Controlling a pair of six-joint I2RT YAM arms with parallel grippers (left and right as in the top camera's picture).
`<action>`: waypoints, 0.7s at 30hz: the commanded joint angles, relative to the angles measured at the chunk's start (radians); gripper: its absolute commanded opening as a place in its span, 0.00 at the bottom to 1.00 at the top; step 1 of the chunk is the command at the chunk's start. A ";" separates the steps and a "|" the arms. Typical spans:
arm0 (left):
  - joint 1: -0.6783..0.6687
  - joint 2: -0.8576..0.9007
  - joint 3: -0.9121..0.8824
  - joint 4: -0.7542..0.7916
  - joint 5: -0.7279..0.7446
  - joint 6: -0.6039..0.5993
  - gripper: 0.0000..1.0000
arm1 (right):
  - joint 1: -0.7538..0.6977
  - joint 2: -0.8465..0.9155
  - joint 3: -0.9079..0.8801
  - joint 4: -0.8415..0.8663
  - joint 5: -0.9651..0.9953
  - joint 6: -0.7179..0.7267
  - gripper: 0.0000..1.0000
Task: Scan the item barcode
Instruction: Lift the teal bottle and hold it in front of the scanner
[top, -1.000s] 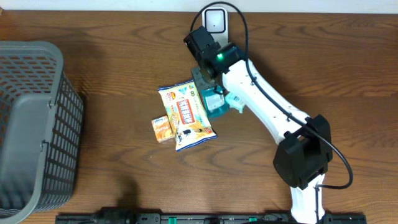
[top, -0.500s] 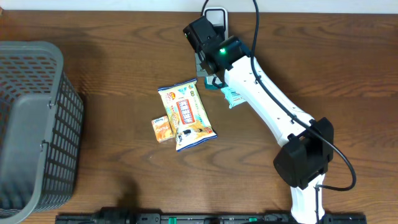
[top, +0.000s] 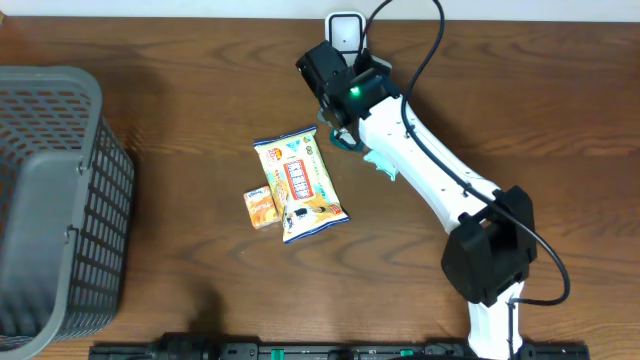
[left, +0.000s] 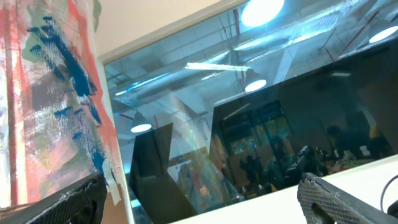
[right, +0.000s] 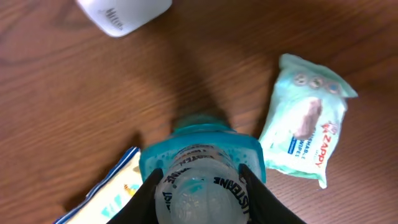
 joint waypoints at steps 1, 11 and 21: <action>0.005 -0.008 0.007 0.010 -0.012 0.010 0.98 | -0.003 -0.011 -0.037 -0.008 0.035 0.083 0.31; 0.005 -0.008 0.007 0.009 -0.012 0.010 0.98 | -0.004 -0.043 -0.002 -0.010 -0.017 -0.084 0.56; 0.005 -0.008 0.007 0.009 -0.012 0.010 0.98 | -0.004 -0.221 -0.001 -0.010 -0.066 -0.331 0.88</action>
